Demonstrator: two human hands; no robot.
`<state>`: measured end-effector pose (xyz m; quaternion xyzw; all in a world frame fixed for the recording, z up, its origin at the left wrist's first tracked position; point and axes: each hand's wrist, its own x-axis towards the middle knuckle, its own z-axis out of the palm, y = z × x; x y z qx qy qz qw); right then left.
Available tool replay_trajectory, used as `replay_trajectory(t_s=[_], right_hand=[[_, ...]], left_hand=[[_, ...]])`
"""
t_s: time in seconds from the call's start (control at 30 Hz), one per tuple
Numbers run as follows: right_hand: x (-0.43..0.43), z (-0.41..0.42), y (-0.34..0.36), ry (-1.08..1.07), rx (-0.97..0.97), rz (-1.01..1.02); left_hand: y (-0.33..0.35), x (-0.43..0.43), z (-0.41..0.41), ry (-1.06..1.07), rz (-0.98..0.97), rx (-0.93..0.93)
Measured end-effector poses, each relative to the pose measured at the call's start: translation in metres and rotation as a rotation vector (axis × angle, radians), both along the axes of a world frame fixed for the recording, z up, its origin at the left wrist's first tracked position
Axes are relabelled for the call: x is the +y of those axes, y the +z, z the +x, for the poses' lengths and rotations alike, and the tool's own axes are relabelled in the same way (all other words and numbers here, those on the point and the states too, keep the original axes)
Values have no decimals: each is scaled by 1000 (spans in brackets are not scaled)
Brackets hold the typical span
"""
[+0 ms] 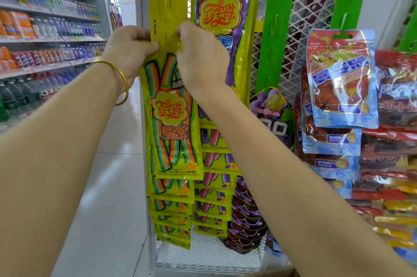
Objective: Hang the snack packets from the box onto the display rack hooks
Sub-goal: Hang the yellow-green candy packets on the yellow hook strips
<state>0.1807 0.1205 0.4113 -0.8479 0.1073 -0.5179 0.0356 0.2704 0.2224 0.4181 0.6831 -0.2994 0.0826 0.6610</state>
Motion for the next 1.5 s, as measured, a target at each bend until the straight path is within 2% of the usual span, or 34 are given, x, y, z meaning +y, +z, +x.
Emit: replay_trajectory(t_s=[0.17, 0.3, 0.53, 0.63, 0.77, 0.87, 0.93, 1.03, 1.13, 1.2, 1.37, 1.43, 1.5], right_hand=[[4, -1, -5, -51, -5, -61], [6, -5, -6, -49, 45, -135], [9, -8, -36, 129, -280, -155], [7, -23, -50, 220, -299, -160], [5, -53, -109, 329, -241, -103], [-2, -75, -187, 348, -88, -37], [-8, -88, -255, 338, 93, -15], [-18, -112, -364, 331, 512, 108], [-31, -132, -467, 313, 985, 349], [-34, -143, -519, 301, 1172, 535], [-21, -155, -595, 146, 1472, 1010], [-12, -153, -615, 113, 1467, 1169], [-3, -149, -631, 101, 1428, 1245]], left_hand=[[-12, -4, 4, 205, 114, -198], [-14, -6, 0, 234, 117, -237], [-33, 1, -31, 359, 40, -222], [-61, 7, -50, 471, 32, -343], [-137, 13, -87, 348, 51, -354], [-215, 18, -114, 217, 234, -272], [-268, 20, -129, 84, 465, -164], [-343, 22, -147, -138, 830, -58], [-398, 19, -157, -291, 1006, 31], [-425, 15, -155, -341, 1093, 90], [-474, 13, -145, -391, 1167, 257], [-487, 13, -141, -408, 1175, 289], [-495, 13, -138, -398, 1161, 320]])
